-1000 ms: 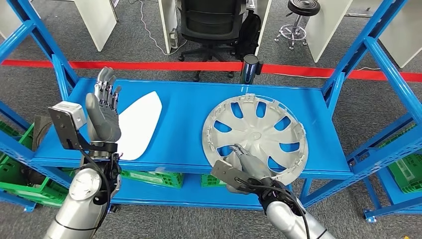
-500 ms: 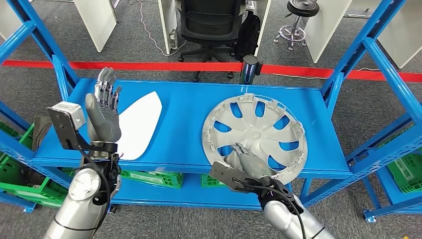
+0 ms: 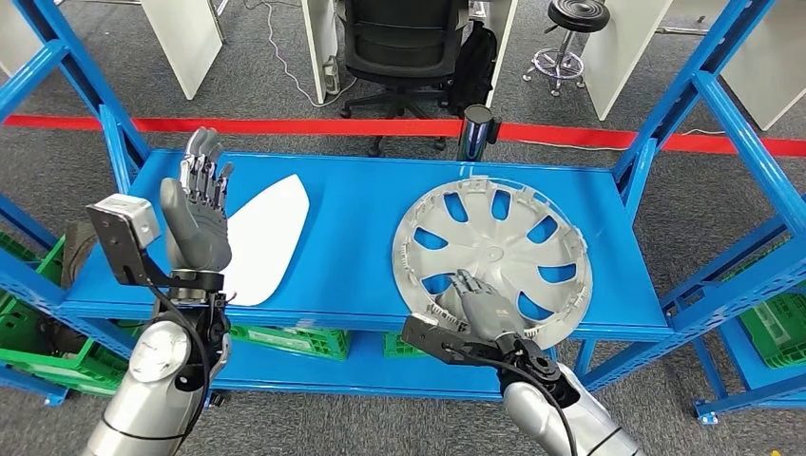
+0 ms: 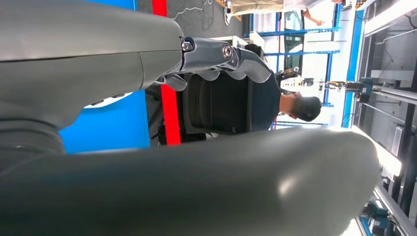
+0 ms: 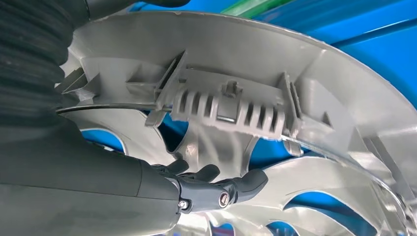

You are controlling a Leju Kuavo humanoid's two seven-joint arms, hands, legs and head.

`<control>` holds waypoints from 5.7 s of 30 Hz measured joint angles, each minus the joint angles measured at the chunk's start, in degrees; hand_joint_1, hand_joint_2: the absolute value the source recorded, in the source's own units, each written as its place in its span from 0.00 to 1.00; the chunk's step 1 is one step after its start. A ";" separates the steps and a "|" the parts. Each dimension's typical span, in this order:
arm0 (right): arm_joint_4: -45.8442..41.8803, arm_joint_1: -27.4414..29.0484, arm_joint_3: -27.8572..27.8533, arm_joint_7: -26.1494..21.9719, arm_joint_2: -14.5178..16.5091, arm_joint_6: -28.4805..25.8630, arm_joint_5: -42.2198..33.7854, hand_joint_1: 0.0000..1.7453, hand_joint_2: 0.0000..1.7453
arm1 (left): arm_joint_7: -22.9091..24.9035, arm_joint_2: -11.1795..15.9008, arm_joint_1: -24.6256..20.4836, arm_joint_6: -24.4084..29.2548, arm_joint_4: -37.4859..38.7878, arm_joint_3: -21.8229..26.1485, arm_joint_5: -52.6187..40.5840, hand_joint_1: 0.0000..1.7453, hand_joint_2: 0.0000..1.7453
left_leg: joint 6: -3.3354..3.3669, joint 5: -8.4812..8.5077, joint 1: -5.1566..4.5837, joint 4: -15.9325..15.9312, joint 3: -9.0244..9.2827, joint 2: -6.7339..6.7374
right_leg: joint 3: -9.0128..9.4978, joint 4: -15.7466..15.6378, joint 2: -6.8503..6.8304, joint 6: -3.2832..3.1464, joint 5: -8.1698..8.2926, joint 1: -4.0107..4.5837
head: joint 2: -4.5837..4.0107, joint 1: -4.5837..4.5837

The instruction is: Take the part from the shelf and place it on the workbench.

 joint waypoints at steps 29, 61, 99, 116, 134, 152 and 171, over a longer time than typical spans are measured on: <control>3.21 0.35 0.03 -0.21 0.03 -1.20 14.84 1.00 1.00 | -0.22 -0.01 -0.11 -0.21 -0.15 0.15 0.19 0.00 0.00 | -0.01 -0.02 0.00 0.00 0.08 0.21 | 0.01 -0.03 0.11 0.01 0.00 0.00 | 0.00 0.01; -10.19 -0.44 -8.89 -1.22 -0.26 -11.56 -3.58 1.00 1.00 | -0.99 -0.24 0.20 0.79 -0.17 0.72 0.52 0.00 0.00 | 0.06 0.11 -0.01 -0.03 -0.01 0.26 | -0.03 -0.05 0.16 0.22 0.15 -0.01 | 0.00 -0.08; -37.18 10.99 -25.73 -22.25 -5.25 -32.47 -44.25 1.00 1.00 | -2.24 1.17 3.88 8.55 -4.56 1.60 -2.84 0.00 0.00 | 0.04 0.07 -0.01 -0.13 -0.14 0.17 | -0.18 -0.10 0.08 0.23 0.07 -0.02 | 0.00 -0.08; -45.03 17.44 -29.56 -28.91 -5.31 -32.16 -53.14 1.00 1.00 | -1.59 1.84 5.51 10.89 -9.45 1.56 -5.74 0.00 0.00 | 0.04 0.06 -0.02 -0.15 -0.16 0.18 | -0.21 -0.11 0.08 0.23 0.06 -0.02 | 0.00 -0.16; -47.31 18.82 -30.60 -28.29 -5.68 -31.93 -51.60 1.00 1.00 | -1.38 2.57 6.13 10.78 -11.36 1.53 -4.97 0.00 0.00 | 0.36 -0.11 -0.40 0.02 -0.25 0.18 | -0.17 -0.34 0.08 0.87 0.13 -0.39 | 0.00 -0.32; -47.96 19.50 -30.87 -27.65 -6.48 -32.68 -50.68 1.00 1.00 | -1.34 2.92 6.29 9.92 -12.40 1.36 -4.29 0.00 0.00 | -0.08 0.76 -0.45 -0.51 -0.50 0.16 | -0.35 0.57 -0.01 -0.31 -0.36 -0.11 | 0.00 0.96; -47.98 19.64 -31.01 -27.36 -6.71 -32.73 -50.60 1.00 1.00 | -1.33 3.37 6.22 9.80 -12.69 0.79 -4.09 0.00 0.00 | 0.66 -1.44 0.63 -0.03 1.77 -0.07 | -4.39 2.61 -0.04 1.82 -0.01 -1.25 | 0.00 -1.15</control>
